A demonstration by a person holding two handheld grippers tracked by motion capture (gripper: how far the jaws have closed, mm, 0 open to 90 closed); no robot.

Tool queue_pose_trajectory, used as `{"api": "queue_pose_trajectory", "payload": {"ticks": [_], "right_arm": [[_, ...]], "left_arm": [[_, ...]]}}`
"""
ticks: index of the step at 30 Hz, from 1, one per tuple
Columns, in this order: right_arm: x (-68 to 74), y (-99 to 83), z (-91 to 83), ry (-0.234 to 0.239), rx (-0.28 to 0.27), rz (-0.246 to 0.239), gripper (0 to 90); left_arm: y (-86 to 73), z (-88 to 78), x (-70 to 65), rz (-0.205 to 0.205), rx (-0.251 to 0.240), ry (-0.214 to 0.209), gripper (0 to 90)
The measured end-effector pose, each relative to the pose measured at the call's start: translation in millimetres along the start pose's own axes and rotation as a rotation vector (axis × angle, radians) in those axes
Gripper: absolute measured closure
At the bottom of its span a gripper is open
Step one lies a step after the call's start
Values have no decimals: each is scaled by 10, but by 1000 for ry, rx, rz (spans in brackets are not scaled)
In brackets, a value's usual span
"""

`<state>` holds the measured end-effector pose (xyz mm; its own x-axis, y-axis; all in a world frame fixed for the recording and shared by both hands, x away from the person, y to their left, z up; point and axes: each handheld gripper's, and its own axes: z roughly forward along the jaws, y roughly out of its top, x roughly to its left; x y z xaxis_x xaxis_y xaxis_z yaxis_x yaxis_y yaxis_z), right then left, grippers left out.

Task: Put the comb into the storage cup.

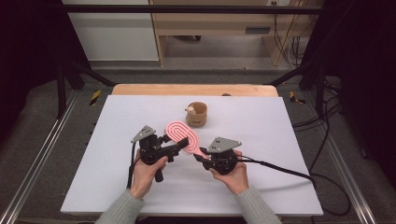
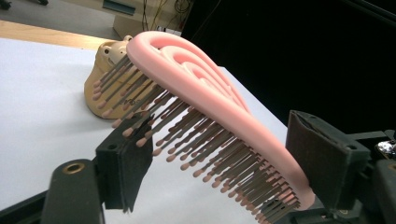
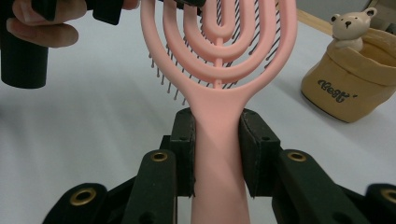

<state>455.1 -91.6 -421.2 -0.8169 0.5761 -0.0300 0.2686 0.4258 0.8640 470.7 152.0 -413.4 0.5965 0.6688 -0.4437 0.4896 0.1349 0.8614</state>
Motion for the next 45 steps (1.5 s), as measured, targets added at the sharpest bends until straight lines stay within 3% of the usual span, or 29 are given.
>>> {"api": "queue_pose_trajectory", "payload": {"ticks": [29, 45], "right_arm": [[10, -19, 47, 22, -15, -9, 690], [13, -20, 51, 30, -19, -1, 694]], "left_arm": [[-11, -35, -26, -67, 0, 5, 403], [-17, -75, -75, -69, -30, -24, 523]]}}
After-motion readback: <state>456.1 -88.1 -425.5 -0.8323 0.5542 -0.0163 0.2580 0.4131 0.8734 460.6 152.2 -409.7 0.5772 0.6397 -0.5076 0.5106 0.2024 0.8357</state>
